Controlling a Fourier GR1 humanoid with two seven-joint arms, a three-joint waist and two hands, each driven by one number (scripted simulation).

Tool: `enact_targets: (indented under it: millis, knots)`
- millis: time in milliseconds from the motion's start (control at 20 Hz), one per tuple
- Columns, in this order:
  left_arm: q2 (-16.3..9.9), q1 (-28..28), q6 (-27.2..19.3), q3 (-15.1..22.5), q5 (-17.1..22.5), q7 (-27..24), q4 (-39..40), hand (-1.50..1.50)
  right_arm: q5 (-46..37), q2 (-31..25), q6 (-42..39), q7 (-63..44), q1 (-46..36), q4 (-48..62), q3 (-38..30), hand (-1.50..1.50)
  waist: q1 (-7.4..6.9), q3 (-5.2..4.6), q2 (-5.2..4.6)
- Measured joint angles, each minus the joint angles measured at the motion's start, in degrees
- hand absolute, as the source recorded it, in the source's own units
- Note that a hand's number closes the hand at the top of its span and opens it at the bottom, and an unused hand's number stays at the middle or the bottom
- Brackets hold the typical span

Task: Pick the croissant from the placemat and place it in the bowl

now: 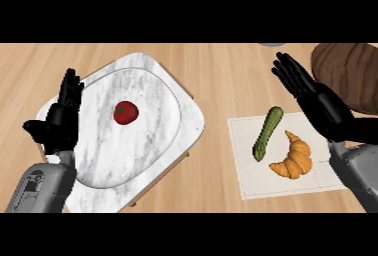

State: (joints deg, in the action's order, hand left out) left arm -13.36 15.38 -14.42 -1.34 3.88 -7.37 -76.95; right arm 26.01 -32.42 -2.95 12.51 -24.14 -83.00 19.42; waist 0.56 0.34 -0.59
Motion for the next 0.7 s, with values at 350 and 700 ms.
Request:
enact_targets:
  millis: [350,700]
  knots:
    - [-4.6,-3.0,1.1,-1.7,-0.7,3.5,-0.7,0.00,-9.5,-9.0,13.4,-3.7,5.6,-1.0,-7.1,-1.50,2.67,-0.92,1.18]
    - [-6.6,-6.7,1.9,-3.1,0.1,6.2,-0.9,0.00,-21.0,-12.8,33.7,-16.9,19.1,3.7,-7.9,-1.50,6.18,-0.94,2.19]
